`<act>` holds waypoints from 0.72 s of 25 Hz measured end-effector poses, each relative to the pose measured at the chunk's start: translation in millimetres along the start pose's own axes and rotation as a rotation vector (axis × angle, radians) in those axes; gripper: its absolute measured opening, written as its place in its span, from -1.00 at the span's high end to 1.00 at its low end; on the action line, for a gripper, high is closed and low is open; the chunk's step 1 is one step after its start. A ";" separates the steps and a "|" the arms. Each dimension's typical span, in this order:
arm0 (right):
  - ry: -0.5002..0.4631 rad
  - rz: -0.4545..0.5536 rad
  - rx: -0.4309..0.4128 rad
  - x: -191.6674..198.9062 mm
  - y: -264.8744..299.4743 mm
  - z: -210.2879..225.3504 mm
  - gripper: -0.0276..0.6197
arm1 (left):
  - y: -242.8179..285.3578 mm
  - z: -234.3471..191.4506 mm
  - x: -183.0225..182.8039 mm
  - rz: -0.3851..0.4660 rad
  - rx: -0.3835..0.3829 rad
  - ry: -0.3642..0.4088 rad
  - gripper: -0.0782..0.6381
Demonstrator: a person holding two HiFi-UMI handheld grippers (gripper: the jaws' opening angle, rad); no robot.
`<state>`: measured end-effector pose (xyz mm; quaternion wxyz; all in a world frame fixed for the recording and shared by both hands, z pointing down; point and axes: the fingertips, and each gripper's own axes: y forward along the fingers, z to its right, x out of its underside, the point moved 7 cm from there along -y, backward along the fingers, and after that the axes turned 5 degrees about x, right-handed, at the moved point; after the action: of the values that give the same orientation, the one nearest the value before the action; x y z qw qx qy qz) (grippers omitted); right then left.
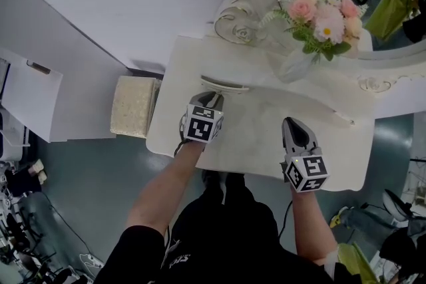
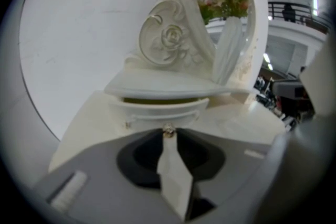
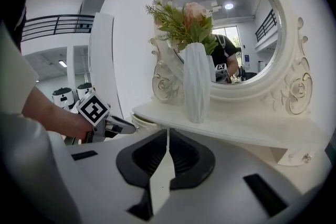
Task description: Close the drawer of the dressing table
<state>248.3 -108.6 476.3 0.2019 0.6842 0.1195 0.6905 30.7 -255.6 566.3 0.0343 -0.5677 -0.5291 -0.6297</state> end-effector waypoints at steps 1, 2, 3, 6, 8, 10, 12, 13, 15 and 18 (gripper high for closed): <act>0.005 -0.002 -0.002 0.9 0.2 0.4 0.89 | 1.1 -1.2 -1.5 -0.001 -0.001 0.004 0.53; 0.010 -0.004 -0.003 1.4 0.7 0.8 0.89 | 2.1 -2.2 -2.8 -0.001 0.000 0.007 0.53; 0.012 -0.005 -0.004 1.6 1.3 1.3 0.89 | 3.1 -3.2 -4.0 -0.001 0.000 0.010 0.53; 0.020 -0.007 -0.006 0.9 3.4 3.7 0.89 | 6.3 -5.2 -7.6 0.003 -0.003 0.012 0.53; 0.026 -0.007 -0.009 -0.9 5.6 6.0 0.89 | 9.6 -7.2 -11.0 0.010 -0.007 0.009 0.54; 0.032 -0.007 -0.007 -2.8 7.2 9.0 0.89 | 13.6 -9.3 -13.9 0.018 -0.008 0.002 0.54; 0.038 -0.008 -0.003 -4.5 8.3 12.5 0.89 | 17.7 -10.4 -17.3 0.025 -0.007 -0.004 0.54; 0.039 -0.008 -0.001 -5.7 9.0 14.2 0.89 | 19.4 -10.7 -19.7 0.030 -0.007 -0.005 0.55; 0.041 -0.007 0.001 -8.7 9.6 16.8 0.89 | 20.9 -10.4 -24.8 0.040 -0.008 0.001 0.55; 0.042 -0.002 0.005 -14.9 8.1 18.6 0.89 | 20.2 -10.3 -30.7 0.058 -0.012 0.009 0.61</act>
<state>265.6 -124.4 467.1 0.1983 0.6701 0.1258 0.7041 47.6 -288.8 558.0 0.0513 -0.5802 -0.5087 -0.6340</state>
